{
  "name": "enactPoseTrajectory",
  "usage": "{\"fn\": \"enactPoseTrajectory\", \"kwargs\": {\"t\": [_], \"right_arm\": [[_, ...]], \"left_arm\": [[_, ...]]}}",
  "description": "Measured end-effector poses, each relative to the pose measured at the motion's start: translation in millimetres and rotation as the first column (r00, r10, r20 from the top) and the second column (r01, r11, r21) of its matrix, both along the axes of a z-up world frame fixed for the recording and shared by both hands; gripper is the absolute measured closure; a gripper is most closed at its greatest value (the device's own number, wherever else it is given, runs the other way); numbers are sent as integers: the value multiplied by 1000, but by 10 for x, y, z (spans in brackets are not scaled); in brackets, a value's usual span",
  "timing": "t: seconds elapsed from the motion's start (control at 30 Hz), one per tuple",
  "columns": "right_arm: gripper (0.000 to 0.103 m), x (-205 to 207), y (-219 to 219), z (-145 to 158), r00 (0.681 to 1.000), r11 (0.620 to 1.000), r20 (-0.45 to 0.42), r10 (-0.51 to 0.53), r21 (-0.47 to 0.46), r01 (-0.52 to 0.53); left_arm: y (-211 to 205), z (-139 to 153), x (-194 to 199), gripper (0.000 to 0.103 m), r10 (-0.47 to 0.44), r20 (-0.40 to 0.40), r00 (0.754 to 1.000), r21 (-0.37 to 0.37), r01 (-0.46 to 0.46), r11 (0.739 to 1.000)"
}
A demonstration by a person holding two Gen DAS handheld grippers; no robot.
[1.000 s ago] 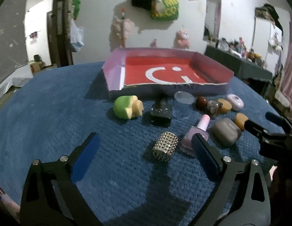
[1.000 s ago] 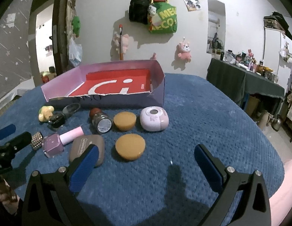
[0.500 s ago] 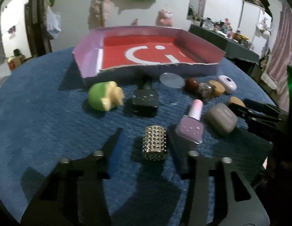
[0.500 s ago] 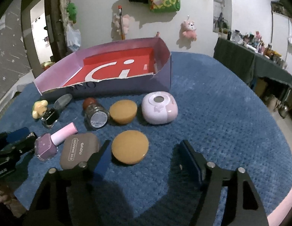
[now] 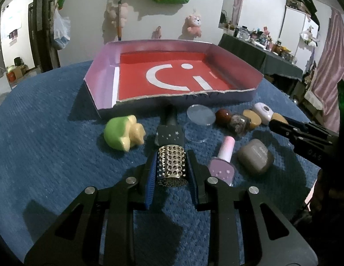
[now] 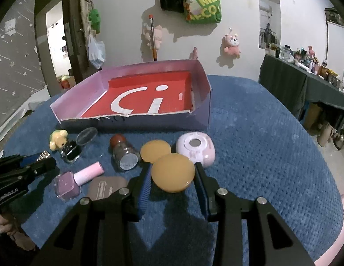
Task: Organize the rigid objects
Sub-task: 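Lift and carry the cylinder and sponge over the red-floored box with both grippers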
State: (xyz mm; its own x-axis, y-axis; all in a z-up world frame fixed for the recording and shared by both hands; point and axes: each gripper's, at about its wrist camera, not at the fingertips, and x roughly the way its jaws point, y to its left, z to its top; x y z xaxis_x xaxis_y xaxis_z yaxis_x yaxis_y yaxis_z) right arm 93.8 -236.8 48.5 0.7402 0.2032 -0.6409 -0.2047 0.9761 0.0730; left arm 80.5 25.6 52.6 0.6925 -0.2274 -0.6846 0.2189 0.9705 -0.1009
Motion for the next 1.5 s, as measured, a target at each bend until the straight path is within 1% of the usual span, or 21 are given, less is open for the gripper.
{"fn": "enactPoseTrajectory", "kwargs": {"t": [0.2,0.3,0.4,0.53,0.7,0.87,0.97,1.1,1.23,1.33,1.5], "right_arm": [[63,106,54,120,999,1000,24,21,-6,-21],[63,204,99,219,998,999,43,39,-11,-38],[63,358,154,341,996,998,63,59,-25,-58],[63,674,227,456,994,994,66,88,-64,-84],[63,1099,366,445,990,980,-8,138,-145,-138],[63,1457,516,323,972,951,-127,197,-216,-221],[63,1585,539,254,963,942,-179,204,-233,-242],[63,1720,571,167,947,928,-243,211,-256,-272],[63,1798,609,86,933,915,-289,215,-275,-296],[63,1814,640,42,924,905,-314,220,-287,-313],[64,1849,650,-8,921,904,-325,214,-292,-313]], "left_arm": [[33,160,90,79,8,37,999,6,-8,1000],[37,268,188,79,3,59,998,23,-4,1000],[22,391,351,79,-8,89,996,54,4,999],[10,482,628,79,-25,82,996,87,18,996],[-11,467,1038,79,-54,19,998,141,51,989],[-30,359,1318,79,-77,-69,995,173,88,981],[-55,269,1446,79,-91,-106,990,207,111,972],[-59,130,1578,79,-101,-181,978,208,138,968],[-61,21,1631,79,-100,-214,972,231,150,961],[-45,-13,1658,79,-99,-229,968,232,153,961],[-63,-38,1682,79,-102,-231,968,241,159,957]]}}
